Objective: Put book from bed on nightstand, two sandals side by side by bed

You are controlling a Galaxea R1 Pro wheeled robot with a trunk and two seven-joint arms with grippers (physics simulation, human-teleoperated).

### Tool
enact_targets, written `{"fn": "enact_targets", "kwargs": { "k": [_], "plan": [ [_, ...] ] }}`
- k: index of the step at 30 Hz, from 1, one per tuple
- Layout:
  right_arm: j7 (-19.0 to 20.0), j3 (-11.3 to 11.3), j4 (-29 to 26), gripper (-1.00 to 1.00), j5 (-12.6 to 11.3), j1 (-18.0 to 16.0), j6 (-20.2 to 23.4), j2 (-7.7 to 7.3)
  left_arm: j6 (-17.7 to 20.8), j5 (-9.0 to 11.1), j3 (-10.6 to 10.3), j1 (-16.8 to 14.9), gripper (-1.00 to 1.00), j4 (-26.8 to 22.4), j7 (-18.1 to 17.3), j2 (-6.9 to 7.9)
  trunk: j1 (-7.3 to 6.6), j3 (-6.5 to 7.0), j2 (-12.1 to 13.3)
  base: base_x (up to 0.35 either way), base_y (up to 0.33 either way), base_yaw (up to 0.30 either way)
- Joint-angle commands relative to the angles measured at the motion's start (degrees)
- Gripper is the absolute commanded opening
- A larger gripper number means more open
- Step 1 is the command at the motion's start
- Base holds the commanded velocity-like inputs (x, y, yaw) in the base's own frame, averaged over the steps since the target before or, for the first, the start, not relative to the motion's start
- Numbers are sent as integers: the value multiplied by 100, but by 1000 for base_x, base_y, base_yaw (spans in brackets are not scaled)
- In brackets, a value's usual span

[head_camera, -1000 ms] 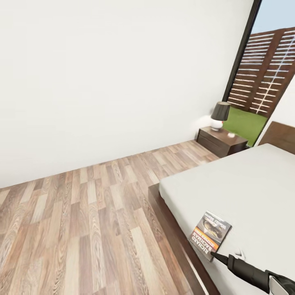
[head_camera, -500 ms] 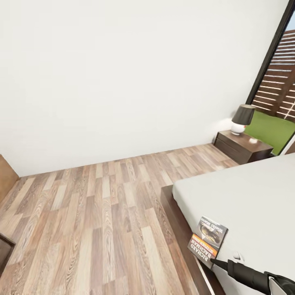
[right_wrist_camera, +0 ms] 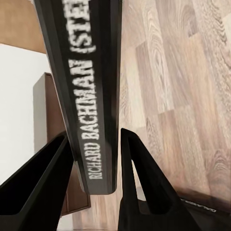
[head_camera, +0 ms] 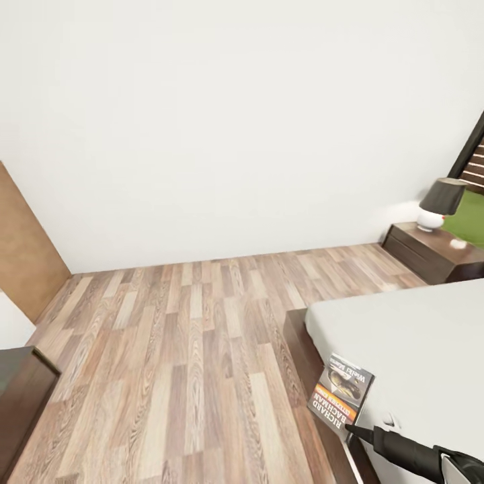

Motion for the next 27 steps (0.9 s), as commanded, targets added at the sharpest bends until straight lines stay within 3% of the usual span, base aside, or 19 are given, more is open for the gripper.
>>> {"fn": "enact_targets", "kwargs": {
  "k": [1,23,27],
  "plan": [
    [7,28,-6,-100,-72,-3,51,-6,-17,55,-49,-6,100,6,-20,1,3,-11,-12,0,0,272],
    [7,28,-6,-100,-71,-3,48,-6,-17,58,-49,-6,100,7,-19,1,3,-11,-12,0,0,271],
    [7,28,-6,-100,-71,-3,47,-6,-17,61,-48,-6,100,12,-19,1,3,-11,-12,0,0,110]
  ]
}}
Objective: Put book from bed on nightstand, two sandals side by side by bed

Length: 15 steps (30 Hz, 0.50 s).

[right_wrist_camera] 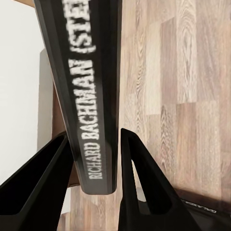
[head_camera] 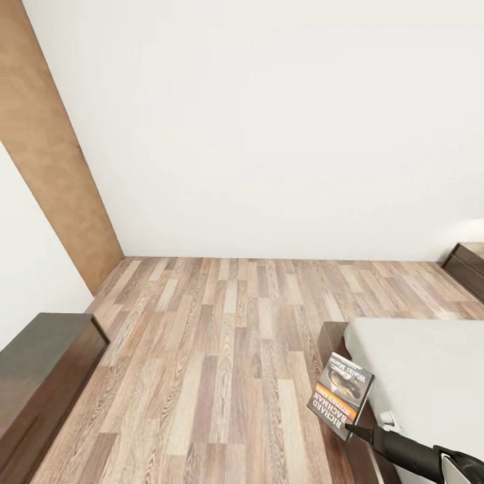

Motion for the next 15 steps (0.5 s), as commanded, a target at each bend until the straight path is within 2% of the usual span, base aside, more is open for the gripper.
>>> {"fn": "enact_targets", "kwargs": {
  "k": [1,7,15],
  "plan": [
    [6,38,-2,-100,-62,-5,52,-5,-17,57,-49,-5,100,3,-21,1,3,-11,-12,0,0,26],
    [7,38,-2,-100,-62,-5,52,-5,-17,60,-50,-5,100,4,-21,1,3,-11,-12,0,0,38],
    [5,38,-2,-100,-62,-5,50,-5,-17,62,-49,-5,100,4,-21,1,3,-11,-12,0,0,239]
  ]
}}
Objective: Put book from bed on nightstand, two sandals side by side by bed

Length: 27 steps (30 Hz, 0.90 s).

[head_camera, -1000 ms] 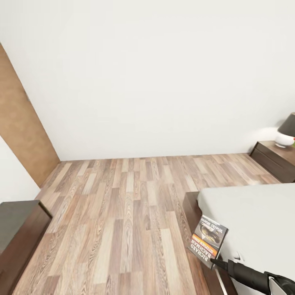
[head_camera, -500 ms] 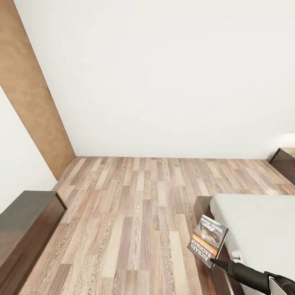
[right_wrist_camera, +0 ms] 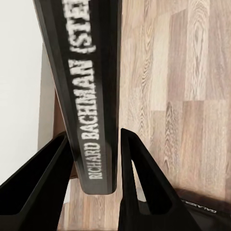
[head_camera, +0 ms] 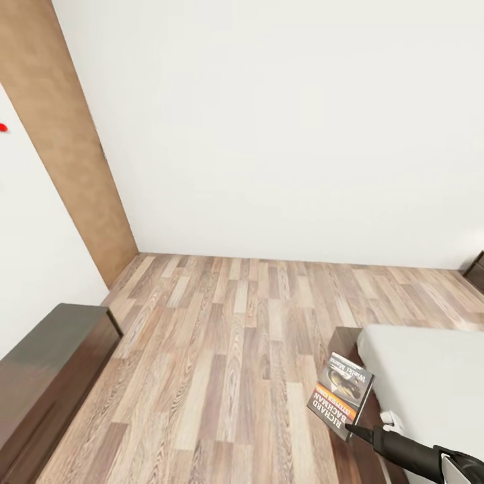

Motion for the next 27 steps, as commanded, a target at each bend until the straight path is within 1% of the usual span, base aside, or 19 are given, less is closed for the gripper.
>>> {"fn": "enact_targets", "kwargs": {
  "k": [1,11,23,27],
  "plan": [
    [6,36,-4,-100,-63,-3,51,-6,-17,55,-49,-6,100,4,-21,1,3,-11,-12,0,0,270],
    [3,36,-4,-100,-63,-3,50,-6,-17,52,-49,-6,100,2,-21,1,3,-11,-12,0,0,220],
    [0,36,-4,-100,-63,-3,39,-6,-17,61,-49,-6,100,1,-21,1,3,-11,-12,0,0,21],
    [7,36,-4,-100,-63,-3,-210,-6,-17,61,-49,-6,100,3,-21,1,3,10,-12,0,0,0]
  ]
}}
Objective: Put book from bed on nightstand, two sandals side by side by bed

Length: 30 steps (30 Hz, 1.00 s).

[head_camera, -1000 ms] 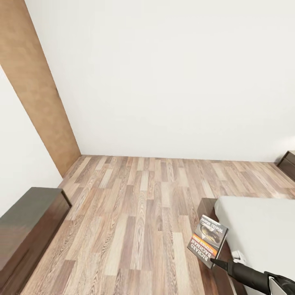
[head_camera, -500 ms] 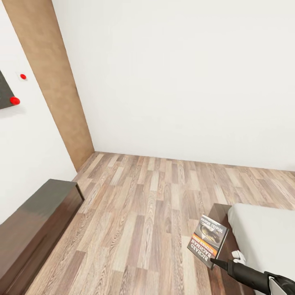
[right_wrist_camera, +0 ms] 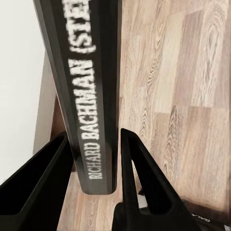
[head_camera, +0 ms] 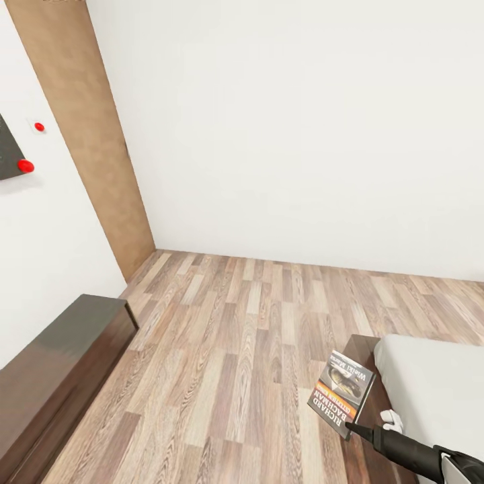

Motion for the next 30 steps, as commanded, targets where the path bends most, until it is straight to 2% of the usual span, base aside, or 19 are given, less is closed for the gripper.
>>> {"fn": "enact_targets", "kwargs": {
  "k": [1,30],
  "plan": [
    [8,40,-1,-100,-59,-5,20,-5,-17,53,-49,-5,100,4,-20,1,3,-3,-11,0,0,0],
    [9,40,-1,-100,-59,-5,-41,-1,-17,46,-51,-5,100,9,-20,-5,3,264,-11,0,0,0]
  ]
}}
